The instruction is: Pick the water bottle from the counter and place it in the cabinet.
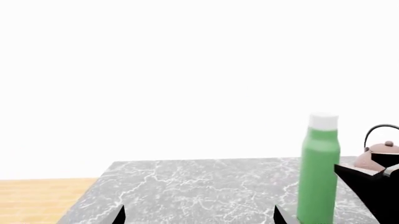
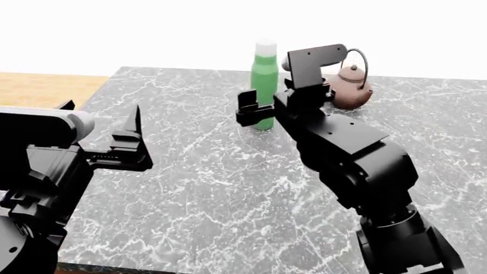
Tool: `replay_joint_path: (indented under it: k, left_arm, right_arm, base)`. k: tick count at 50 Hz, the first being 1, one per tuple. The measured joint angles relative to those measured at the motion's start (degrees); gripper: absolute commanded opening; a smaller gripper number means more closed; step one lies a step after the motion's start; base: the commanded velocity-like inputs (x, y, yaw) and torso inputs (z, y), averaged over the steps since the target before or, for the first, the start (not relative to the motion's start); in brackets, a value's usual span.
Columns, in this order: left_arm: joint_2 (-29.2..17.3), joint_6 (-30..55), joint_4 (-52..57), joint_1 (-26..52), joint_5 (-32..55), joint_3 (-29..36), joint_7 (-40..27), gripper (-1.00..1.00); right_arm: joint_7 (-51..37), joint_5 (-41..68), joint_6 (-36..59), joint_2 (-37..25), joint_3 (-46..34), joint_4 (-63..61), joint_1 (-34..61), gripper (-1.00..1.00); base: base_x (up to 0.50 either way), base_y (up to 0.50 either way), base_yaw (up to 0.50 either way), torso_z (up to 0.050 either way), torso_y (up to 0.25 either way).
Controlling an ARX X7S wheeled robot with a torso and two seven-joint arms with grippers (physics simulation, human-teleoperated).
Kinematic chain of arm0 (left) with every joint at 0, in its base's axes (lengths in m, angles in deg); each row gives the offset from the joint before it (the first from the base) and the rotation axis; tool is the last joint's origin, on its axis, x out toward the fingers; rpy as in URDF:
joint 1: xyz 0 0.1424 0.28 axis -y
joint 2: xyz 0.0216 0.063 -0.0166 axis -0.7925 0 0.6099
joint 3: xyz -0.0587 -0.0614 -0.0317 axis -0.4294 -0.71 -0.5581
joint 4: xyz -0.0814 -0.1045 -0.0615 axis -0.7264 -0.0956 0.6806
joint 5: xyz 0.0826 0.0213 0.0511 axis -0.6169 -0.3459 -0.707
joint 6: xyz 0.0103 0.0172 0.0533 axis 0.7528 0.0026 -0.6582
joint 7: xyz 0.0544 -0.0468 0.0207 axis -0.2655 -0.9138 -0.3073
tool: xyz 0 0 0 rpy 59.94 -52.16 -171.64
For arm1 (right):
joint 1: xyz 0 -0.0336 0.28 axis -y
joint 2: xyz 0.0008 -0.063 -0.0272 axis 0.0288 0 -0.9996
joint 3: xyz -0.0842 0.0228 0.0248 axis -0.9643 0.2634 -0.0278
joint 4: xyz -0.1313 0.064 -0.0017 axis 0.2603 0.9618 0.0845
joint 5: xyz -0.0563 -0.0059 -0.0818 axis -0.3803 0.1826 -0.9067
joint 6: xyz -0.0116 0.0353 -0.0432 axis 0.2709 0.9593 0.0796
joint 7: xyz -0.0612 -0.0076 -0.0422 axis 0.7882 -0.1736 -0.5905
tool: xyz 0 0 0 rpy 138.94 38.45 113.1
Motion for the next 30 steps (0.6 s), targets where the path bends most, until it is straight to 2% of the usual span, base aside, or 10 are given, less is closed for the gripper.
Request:
replay_joint_path:
  k: [30]
  left_arm:
    - [-0.4, -1.6, -1.5, -1.7, -2.0, 0.3, 0.9, 1.0]
  right_arm:
    - [7.3, -8.1, -16.3, 5.8, -4.8, 29.8, 8.9, 1.0]
  base:
    - [0.0, 0.0, 0.0, 0.0, 0.0]
